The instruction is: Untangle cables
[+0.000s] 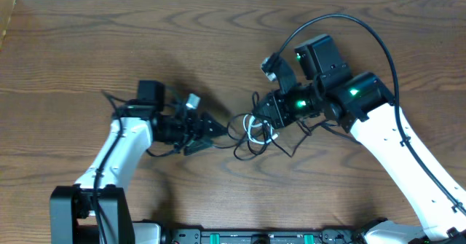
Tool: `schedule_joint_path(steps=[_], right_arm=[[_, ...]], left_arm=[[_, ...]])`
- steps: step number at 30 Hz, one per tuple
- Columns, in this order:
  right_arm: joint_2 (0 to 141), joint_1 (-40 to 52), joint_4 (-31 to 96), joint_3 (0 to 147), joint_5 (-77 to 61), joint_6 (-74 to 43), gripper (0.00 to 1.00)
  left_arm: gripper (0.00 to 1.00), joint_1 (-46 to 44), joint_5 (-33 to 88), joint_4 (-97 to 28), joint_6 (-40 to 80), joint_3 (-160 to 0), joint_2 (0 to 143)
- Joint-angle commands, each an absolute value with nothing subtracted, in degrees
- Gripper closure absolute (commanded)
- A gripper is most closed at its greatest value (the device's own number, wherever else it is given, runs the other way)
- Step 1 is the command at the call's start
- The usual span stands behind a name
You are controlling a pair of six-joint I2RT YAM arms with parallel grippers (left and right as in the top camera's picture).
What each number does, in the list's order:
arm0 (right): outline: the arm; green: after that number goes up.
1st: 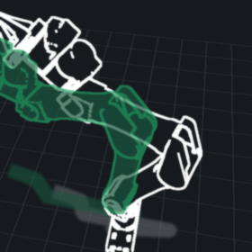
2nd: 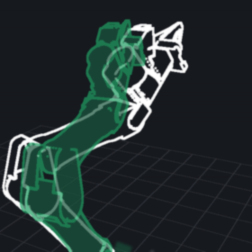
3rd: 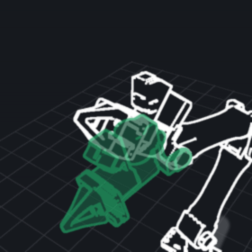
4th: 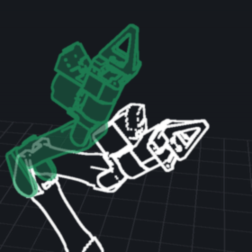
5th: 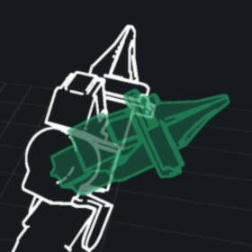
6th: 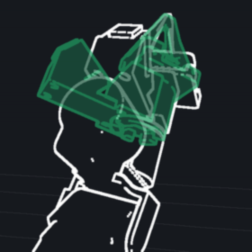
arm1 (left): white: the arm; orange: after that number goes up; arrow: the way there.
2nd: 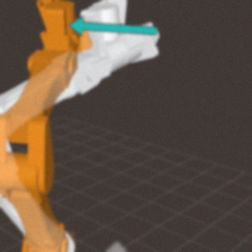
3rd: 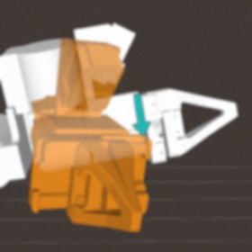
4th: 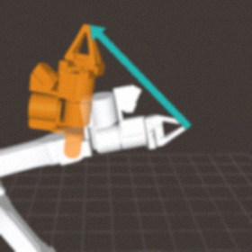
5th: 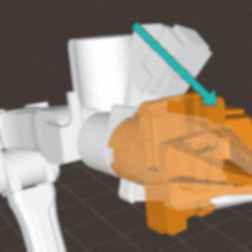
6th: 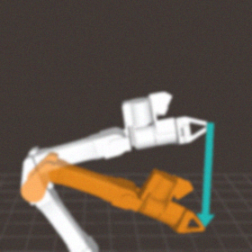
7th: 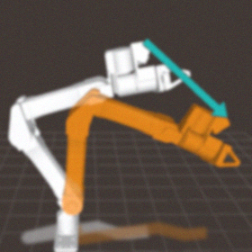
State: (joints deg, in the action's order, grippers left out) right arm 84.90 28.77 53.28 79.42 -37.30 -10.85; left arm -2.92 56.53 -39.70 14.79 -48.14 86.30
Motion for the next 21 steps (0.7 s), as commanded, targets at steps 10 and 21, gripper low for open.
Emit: schedule_joint_path(steps=[10, 21], right_arm=[[84.01, 24.62, 57.69, 79.68, -43.27, -3.70, 0.99], [84.01, 24.62, 57.74, 79.68, -43.24, -2.85, 0.99]], left_arm=[[0.28, -16.05, 45.67, -26.81, 37.47, -47.83, 86.48], [0.28, -27.81, 29.26, -20.40, 42.09, -47.81, 86.48]])
